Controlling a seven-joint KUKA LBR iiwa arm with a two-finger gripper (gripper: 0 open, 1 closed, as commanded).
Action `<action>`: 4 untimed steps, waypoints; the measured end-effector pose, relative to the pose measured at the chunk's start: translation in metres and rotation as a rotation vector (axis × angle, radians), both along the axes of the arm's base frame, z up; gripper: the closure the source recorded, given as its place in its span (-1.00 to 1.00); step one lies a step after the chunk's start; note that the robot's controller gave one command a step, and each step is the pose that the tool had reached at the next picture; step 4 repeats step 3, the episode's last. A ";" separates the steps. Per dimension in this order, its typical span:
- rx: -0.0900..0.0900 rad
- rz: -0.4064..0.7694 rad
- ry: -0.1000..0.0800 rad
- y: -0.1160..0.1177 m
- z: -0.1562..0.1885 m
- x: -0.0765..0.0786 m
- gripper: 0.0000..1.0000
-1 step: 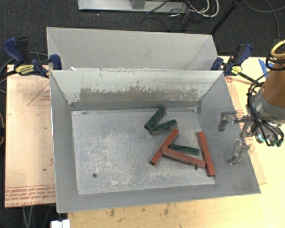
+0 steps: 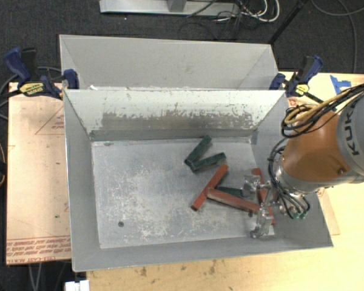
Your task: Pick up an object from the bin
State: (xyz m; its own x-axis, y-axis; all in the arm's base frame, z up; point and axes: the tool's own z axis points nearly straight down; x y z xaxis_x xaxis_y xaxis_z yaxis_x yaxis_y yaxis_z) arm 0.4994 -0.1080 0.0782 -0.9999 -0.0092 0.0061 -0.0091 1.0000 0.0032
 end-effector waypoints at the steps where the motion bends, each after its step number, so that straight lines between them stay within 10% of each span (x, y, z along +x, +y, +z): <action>1: -0.003 0.000 -0.006 -0.001 0.004 0.002 1.00; 2: -0.003 0.197 -0.015 0.020 0.090 0.027 1.00; 3: -0.003 0.122 -0.016 0.034 0.147 0.042 1.00; 4: -0.003 0.122 -0.016 0.034 0.147 0.042 1.00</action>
Offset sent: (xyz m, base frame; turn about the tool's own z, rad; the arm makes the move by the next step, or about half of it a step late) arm 0.0000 0.0000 0.0000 0.0000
